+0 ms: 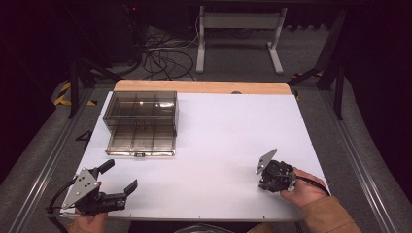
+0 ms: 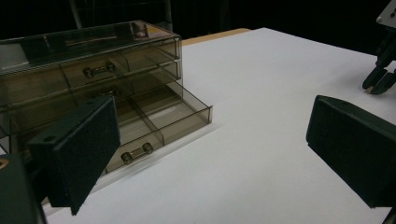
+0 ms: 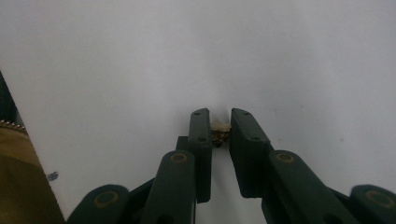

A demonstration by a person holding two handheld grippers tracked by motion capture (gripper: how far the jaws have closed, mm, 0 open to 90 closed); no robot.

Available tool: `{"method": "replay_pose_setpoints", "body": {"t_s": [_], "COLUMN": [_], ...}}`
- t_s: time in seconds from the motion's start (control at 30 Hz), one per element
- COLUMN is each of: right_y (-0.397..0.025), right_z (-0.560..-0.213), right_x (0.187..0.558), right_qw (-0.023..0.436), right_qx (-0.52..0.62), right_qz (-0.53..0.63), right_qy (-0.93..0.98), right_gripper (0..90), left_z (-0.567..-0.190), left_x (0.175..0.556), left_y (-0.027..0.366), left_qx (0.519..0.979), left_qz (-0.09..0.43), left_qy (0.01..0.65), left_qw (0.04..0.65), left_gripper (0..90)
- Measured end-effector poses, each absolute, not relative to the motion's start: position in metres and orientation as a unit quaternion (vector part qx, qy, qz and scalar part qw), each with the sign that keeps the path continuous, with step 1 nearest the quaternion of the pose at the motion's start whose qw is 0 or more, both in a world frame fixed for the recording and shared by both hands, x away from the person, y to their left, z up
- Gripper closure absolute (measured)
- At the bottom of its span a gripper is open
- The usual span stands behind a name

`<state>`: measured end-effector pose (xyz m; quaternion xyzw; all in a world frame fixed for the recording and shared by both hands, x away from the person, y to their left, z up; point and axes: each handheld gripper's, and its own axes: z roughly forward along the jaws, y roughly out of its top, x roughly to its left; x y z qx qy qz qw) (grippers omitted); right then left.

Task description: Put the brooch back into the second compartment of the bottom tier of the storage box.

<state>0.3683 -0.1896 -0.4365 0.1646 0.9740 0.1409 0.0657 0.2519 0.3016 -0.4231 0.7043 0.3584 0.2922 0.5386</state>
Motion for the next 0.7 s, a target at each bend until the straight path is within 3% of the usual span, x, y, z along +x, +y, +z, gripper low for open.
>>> {"method": "replay_pose_setpoints", "body": {"t_s": [0.7], "right_y": [-0.194], "right_z": [-0.407], "right_x": [0.367], "right_qw": [0.106], "right_qx": [0.161], "right_qz": [0.261], "right_qy": [0.946], "right_gripper": [79.3], "left_z": [-0.423], "left_x": [0.252], "left_y": [0.302], "left_qx": [0.703], "left_qz": [0.292], "left_qy": [0.358], "left_qw": [0.540], "left_gripper": [3.8]}}
